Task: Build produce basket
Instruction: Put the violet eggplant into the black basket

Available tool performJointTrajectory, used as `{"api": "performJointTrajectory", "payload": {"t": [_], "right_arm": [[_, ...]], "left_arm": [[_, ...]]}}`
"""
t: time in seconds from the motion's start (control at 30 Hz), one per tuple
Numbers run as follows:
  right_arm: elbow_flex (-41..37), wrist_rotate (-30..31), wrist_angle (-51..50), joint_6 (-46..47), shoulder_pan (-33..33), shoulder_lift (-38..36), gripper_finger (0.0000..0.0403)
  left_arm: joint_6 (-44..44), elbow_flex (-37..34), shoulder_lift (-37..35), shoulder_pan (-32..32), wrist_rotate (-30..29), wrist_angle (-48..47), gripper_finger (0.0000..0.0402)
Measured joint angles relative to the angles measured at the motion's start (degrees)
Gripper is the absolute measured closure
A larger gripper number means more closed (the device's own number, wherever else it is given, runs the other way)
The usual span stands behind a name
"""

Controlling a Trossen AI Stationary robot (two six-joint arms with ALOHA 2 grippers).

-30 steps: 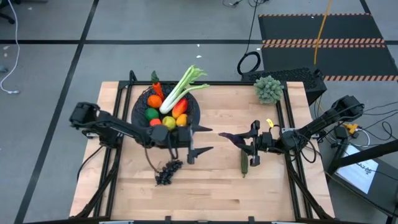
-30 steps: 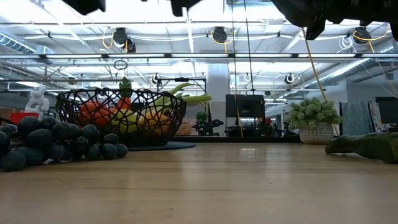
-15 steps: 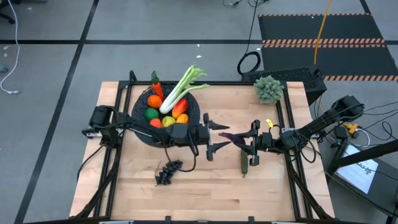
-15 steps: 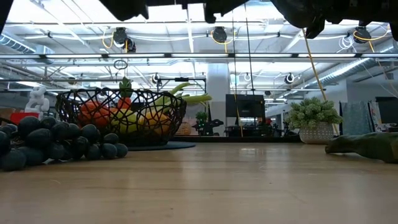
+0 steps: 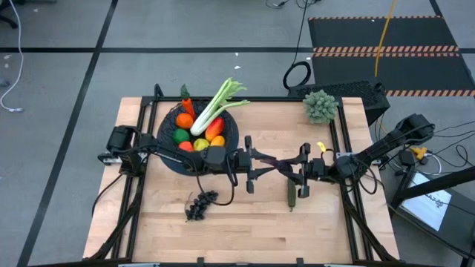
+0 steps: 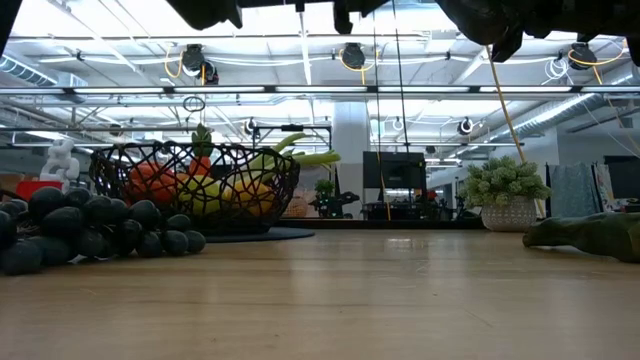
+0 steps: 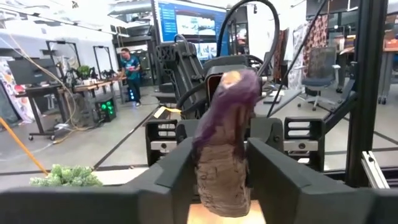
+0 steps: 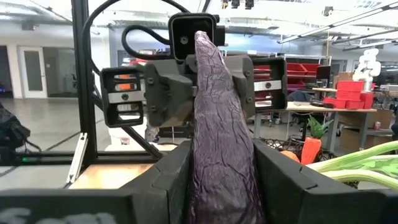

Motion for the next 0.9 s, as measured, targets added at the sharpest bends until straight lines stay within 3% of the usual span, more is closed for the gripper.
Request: {"api": "performJointTrajectory", "payload": {"t": [0.2, 0.37, 0.6, 0.9], "right_arm": [[0.0, 0.1, 1.8, -1.9, 0.0, 0.0, 0.0224], [0.0, 0.1, 2.9, -3.6, 0.1, 0.0, 0.0173], [0.0, 0.0, 3.3, -4.6, 1.2, -0.8, 0.0117], [0.0, 0.0, 0.2, -4.6, 1.5, -1.1, 0.0117]], "left_arm": [[-0.2, 0.0, -0.7, 0.0, 0.1, -1.1, 0.0310], [-0.7, -0.1, -4.0, 0.0, 0.1, -6.1, 0.0317], [-0.2, -0.1, -16.0, -0.2, -2.0, -31.1, 0.0317], [0.7, -0.1, -31.4, 0.3, -13.1, -59.7, 0.0315]]}}
